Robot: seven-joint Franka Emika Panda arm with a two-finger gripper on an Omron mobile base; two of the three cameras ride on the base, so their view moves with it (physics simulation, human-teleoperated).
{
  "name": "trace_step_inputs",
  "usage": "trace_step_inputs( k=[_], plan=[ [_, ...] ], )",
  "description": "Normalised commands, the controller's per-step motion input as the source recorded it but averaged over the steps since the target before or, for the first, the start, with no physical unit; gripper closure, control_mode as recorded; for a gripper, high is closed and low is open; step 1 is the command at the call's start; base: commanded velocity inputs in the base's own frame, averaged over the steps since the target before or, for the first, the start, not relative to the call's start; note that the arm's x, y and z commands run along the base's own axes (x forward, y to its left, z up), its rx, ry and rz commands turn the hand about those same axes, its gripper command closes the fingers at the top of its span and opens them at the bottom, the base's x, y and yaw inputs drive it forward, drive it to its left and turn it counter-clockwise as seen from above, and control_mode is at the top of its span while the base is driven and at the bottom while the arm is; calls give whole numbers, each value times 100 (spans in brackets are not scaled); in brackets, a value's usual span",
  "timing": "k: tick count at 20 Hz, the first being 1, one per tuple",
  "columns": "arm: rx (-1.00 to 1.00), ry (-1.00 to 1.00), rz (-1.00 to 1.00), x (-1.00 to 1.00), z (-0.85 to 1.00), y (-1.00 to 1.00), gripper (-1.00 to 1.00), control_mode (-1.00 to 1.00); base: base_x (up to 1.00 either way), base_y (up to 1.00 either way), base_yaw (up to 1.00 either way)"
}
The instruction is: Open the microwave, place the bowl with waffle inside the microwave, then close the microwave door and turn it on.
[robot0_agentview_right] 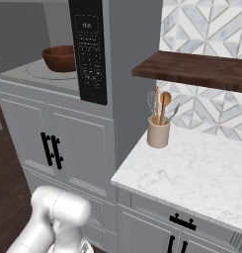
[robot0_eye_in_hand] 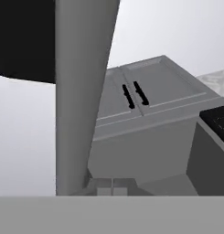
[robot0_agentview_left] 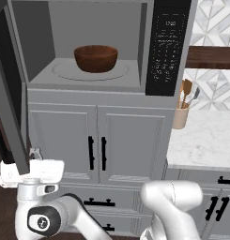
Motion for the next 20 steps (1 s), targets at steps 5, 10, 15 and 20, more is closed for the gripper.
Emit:
trace_step_inputs(
  k=[5,10,15,20],
  plan=[
    [-5,-3,0,0,0,52,100,-100,0,0,0],
    [0,-2,0,0,0,41,100,-100,0,0,0],
    [0,-3,-1,0,3,36,100,-100,0,0,0],
    [10,-11,-4,0,31,4,100,-100,0,0,0]
  ],
)
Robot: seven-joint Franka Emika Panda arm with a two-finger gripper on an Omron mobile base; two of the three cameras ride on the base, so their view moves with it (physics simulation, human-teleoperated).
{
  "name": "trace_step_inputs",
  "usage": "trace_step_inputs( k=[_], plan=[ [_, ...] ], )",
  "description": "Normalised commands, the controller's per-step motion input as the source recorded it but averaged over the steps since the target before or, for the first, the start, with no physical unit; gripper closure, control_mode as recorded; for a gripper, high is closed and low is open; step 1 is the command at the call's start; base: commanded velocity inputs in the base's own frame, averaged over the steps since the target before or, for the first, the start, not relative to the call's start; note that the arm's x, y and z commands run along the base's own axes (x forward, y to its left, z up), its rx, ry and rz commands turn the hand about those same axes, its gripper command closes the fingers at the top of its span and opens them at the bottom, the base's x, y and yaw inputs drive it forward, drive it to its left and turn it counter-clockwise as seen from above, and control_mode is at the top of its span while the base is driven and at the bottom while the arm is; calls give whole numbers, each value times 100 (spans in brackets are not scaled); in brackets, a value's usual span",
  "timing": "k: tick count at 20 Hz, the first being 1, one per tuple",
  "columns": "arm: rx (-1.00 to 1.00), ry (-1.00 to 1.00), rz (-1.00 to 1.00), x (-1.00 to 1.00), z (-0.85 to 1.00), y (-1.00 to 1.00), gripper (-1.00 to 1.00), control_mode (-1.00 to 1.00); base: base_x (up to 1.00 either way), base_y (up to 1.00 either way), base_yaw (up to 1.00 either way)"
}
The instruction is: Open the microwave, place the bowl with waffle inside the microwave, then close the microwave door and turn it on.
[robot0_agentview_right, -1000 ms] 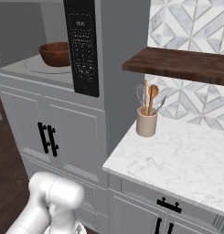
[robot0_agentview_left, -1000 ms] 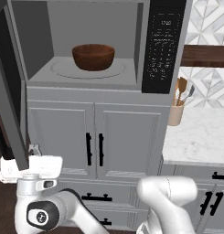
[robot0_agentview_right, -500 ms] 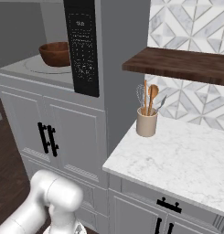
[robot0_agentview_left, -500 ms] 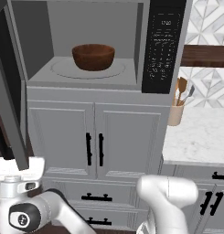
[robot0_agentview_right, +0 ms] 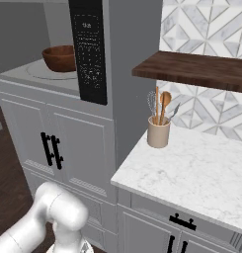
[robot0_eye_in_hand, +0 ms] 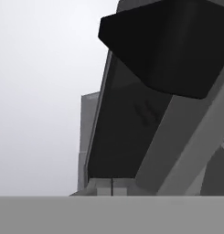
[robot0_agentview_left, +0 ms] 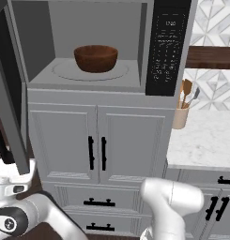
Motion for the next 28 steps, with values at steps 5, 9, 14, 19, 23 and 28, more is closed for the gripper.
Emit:
trace_step_inputs(
  k=[5,9,14,19,23,28],
  plan=[
    [28,-16,-5,0,49,-23,100,-100,0,0,0],
    [36,-19,-5,0,59,-40,100,-100,0,0,0],
    [43,-21,-2,0,64,-60,100,-100,0,0,0],
    [47,-20,0,0,57,-88,100,-100,0,0,0],
    [46,-10,0,0,45,-100,100,-100,0,0,0],
    [35,0,0,23,3,-100,100,-100,0,0,0]
  ],
)
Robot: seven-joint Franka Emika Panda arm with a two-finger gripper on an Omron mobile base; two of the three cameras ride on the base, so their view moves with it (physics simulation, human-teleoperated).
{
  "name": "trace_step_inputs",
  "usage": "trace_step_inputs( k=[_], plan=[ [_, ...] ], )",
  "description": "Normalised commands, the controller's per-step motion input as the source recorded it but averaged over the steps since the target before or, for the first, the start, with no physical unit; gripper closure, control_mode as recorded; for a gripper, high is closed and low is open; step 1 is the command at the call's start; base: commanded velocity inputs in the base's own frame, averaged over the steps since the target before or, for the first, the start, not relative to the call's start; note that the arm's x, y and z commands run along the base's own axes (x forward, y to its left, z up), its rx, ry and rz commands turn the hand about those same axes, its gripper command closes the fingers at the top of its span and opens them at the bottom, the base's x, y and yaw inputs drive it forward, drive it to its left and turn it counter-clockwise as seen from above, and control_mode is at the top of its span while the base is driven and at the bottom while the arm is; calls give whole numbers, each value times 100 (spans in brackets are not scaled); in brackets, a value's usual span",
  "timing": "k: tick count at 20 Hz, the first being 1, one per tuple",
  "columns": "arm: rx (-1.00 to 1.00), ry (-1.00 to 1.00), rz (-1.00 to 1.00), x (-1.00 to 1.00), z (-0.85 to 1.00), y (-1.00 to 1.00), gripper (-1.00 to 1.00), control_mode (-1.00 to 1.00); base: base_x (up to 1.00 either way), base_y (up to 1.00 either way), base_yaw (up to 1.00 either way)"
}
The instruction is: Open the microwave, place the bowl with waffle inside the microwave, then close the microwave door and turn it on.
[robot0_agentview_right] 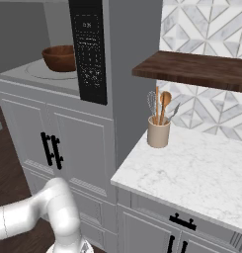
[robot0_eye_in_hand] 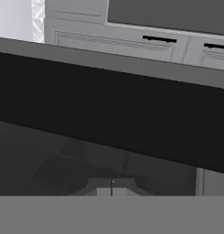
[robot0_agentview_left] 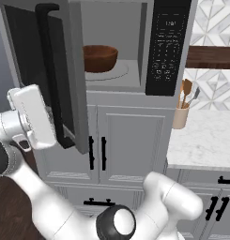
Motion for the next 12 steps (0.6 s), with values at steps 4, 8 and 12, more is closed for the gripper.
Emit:
trace_step_inputs(
  k=[4,8,12],
  plan=[
    [37,0,0,51,6,-100,100,-100,0,0,0],
    [42,0,0,60,16,-100,100,-100,0,0,0],
    [46,0,0,69,20,-100,100,-100,0,0,0]
  ],
)
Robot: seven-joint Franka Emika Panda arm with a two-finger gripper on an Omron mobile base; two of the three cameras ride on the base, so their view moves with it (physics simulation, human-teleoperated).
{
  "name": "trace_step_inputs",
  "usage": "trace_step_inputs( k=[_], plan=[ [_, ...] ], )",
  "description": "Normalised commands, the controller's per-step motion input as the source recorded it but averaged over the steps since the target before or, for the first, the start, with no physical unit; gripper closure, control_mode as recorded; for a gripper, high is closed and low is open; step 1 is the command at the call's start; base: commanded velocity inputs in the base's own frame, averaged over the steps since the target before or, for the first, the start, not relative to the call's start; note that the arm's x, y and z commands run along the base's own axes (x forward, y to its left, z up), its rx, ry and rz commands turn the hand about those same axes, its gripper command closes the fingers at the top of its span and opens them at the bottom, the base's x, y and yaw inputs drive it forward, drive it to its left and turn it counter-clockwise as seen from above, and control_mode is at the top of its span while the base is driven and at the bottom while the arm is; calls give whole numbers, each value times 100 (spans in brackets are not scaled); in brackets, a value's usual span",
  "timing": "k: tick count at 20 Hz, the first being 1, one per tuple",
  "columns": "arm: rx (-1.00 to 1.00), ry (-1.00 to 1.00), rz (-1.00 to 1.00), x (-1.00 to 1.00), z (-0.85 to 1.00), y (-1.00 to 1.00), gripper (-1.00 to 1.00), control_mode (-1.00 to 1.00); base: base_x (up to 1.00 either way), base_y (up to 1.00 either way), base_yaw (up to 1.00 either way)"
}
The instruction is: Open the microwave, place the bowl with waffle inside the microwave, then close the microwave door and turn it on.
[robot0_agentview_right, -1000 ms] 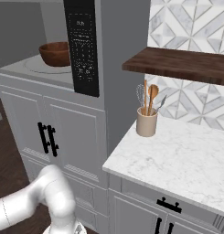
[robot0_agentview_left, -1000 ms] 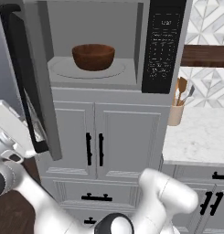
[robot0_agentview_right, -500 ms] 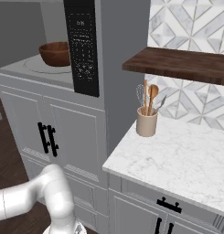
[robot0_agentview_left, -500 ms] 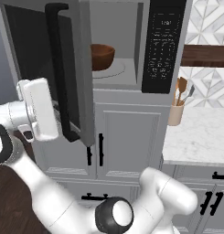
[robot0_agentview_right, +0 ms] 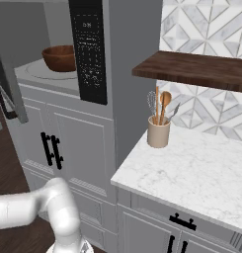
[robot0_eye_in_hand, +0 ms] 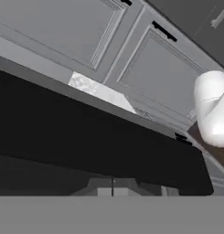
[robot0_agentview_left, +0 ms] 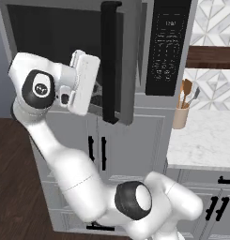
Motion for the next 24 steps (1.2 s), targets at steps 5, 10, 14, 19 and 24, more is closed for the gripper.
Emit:
trace_step_inputs(
  k=[5,10,14,19,24],
  plan=[
    [34,0,5,96,5,-97,100,-100,0,0,0],
    [17,0,13,100,0,-56,100,-100,0,0,0],
    [14,1,19,100,0,-32,100,-100,0,0,0],
    [9,9,23,100,-11,-19,100,-100,0,0,0],
    [5,16,30,100,-31,-9,100,-100,0,0,0]
  ],
)
